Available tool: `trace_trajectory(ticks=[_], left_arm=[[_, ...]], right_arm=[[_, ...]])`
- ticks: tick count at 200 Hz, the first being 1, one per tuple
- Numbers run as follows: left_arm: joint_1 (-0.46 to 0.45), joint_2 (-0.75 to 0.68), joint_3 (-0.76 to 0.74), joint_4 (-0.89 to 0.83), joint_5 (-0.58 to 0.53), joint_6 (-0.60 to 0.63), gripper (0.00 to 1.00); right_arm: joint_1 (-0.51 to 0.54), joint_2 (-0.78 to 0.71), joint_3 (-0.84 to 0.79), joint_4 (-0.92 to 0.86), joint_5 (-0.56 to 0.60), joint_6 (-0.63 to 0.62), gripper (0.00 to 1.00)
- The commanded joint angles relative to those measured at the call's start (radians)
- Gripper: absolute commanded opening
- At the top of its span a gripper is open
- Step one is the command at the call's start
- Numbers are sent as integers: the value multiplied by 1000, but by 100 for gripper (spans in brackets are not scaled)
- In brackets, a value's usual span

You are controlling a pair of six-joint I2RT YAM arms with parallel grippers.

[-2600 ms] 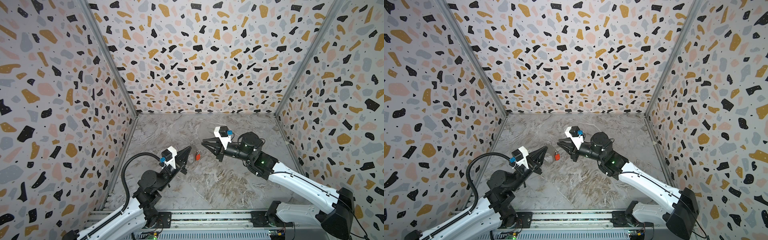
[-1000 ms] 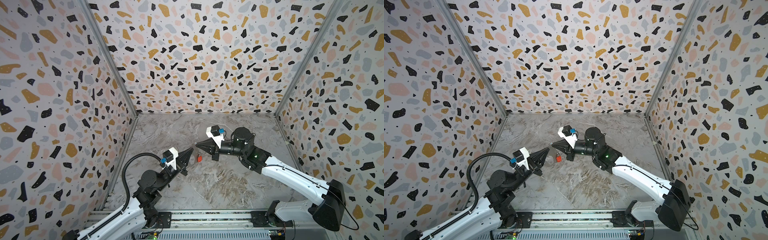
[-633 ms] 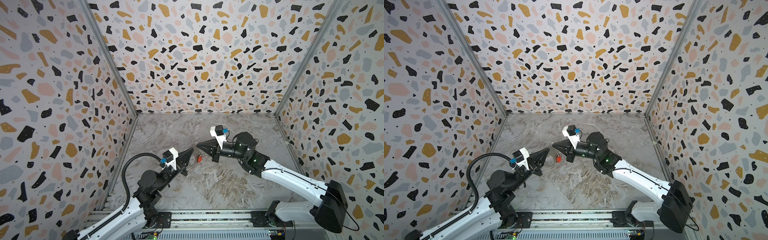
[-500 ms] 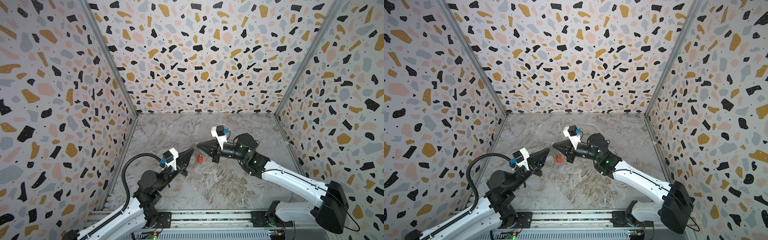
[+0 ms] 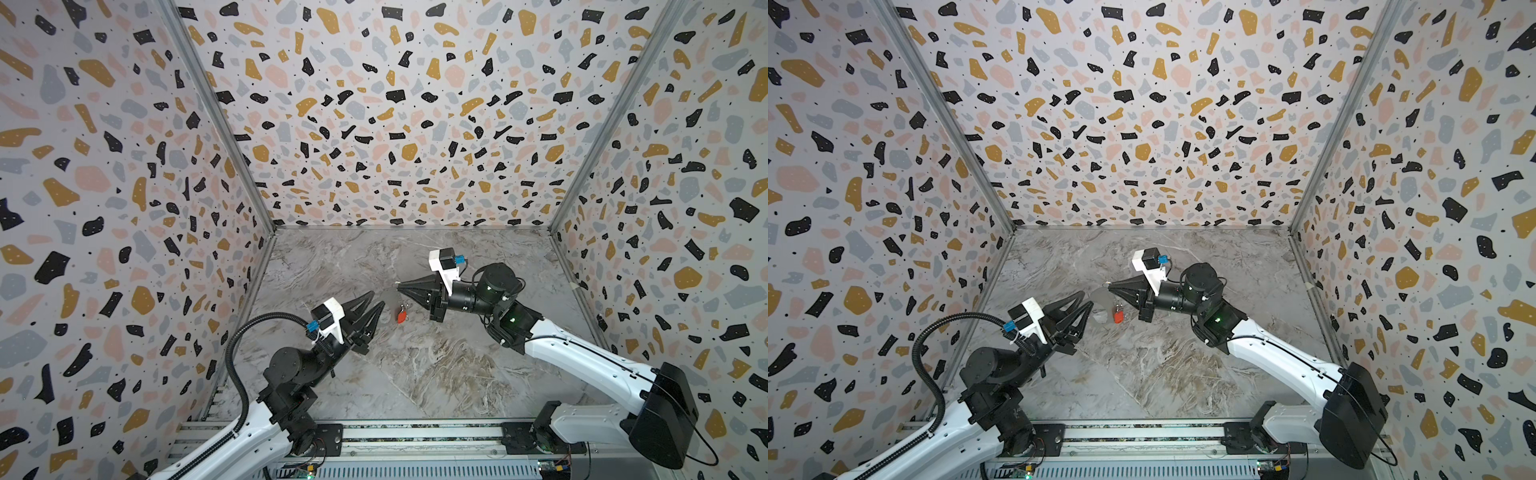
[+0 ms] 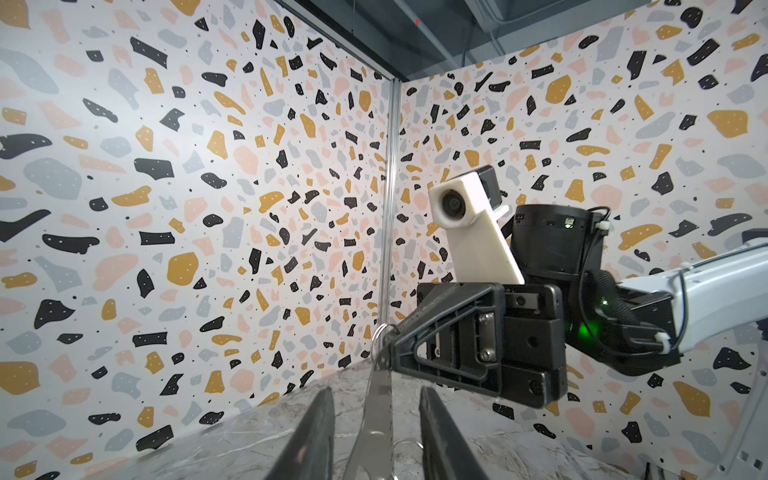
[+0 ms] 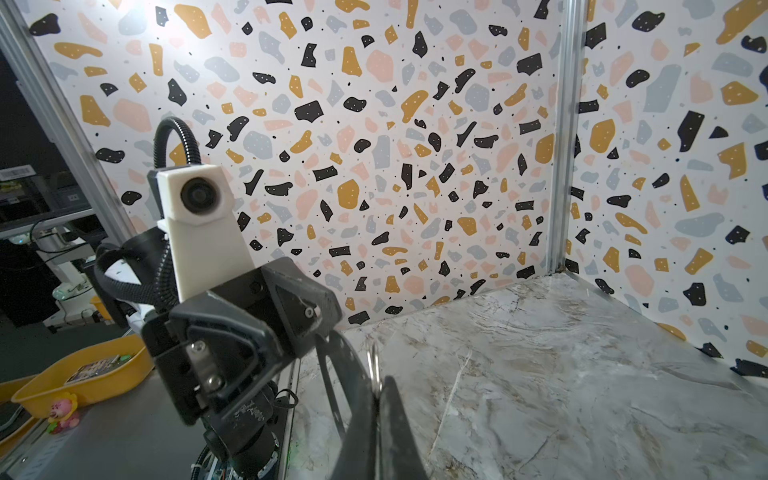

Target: Put the keys on the keyring

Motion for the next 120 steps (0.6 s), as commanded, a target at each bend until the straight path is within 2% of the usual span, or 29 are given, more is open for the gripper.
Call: trace_trajectory(ticks=[1,39,80,120], left_arm=[[-1,-49,37,12,-21,2,35],[-1,-101,27,-23,-71,16,36],[-1,-64,55,-72,-64,43,36],[-1,70,128,-122,69,70,34]], right_arm=[[-35,-3,16,59,-122,-48,0],[-85,13,28,106,-321,-83,0],[-118,41,41,212,-534,-48,0],[-118,68,48,266,-579,-2,0]])
